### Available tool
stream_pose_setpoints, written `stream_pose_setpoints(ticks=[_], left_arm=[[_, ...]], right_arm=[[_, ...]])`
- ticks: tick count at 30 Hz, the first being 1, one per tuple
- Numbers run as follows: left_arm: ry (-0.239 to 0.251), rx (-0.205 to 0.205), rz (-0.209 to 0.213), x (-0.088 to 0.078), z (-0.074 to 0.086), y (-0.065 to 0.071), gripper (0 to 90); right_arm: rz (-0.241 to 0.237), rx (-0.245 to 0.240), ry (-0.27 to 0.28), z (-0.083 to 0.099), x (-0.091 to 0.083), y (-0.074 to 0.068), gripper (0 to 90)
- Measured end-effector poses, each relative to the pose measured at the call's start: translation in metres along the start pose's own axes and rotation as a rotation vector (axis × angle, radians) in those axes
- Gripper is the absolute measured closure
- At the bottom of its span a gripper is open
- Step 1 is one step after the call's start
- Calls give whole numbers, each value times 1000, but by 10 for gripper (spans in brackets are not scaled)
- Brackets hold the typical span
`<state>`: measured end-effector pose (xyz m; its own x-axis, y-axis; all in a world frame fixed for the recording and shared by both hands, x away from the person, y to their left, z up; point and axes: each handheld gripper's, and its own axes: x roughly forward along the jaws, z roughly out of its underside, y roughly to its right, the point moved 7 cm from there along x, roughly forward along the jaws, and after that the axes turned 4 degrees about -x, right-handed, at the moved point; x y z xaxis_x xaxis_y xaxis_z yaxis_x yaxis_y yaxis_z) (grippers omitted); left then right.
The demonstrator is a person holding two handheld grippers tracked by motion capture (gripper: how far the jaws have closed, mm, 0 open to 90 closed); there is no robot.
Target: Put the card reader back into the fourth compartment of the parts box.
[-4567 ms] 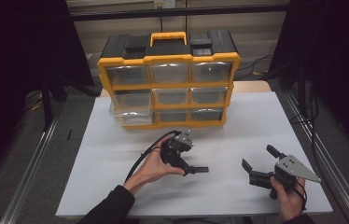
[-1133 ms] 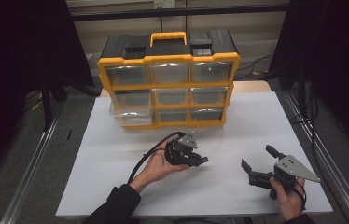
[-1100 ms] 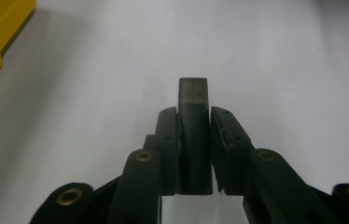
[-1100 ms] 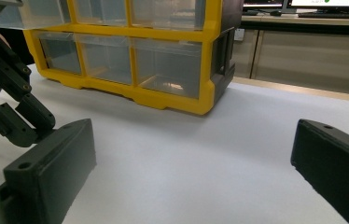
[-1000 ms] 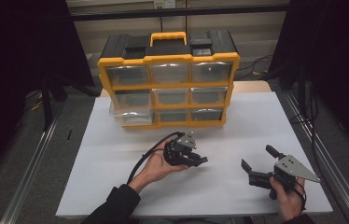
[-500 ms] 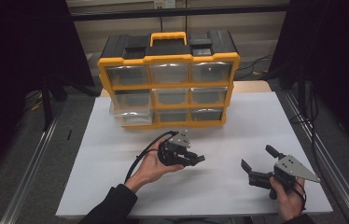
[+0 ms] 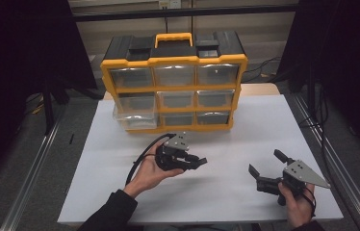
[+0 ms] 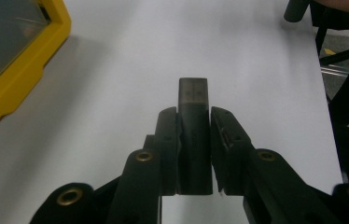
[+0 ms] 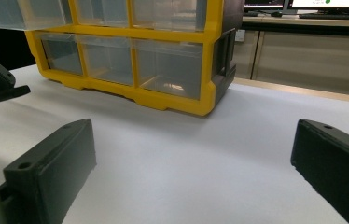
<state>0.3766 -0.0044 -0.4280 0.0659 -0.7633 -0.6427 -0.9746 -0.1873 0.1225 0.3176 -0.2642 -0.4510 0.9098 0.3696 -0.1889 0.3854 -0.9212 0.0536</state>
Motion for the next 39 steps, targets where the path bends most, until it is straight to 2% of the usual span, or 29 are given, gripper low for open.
stream_pose_setpoints(ticks=[5,14,18,29,39], left_arm=[[48,-12,-24,-9,-3,-1,738],[85,-13,-32,-23,-4,-3,738],[90,-19,-61,-30,-5,-6,738],[132,-29,-77,-47,-10,-11,738],[151,-2,-97,-61,-17,-8,738]], right_arm=[[-2,-2,0,0,0,0,0],[-1,-5,-2,0,0,0,0],[-2,-5,-1,0,0,0,0],[-2,-5,5,-1,-1,-1,0],[-3,-6,1,-1,-1,-1,0]])
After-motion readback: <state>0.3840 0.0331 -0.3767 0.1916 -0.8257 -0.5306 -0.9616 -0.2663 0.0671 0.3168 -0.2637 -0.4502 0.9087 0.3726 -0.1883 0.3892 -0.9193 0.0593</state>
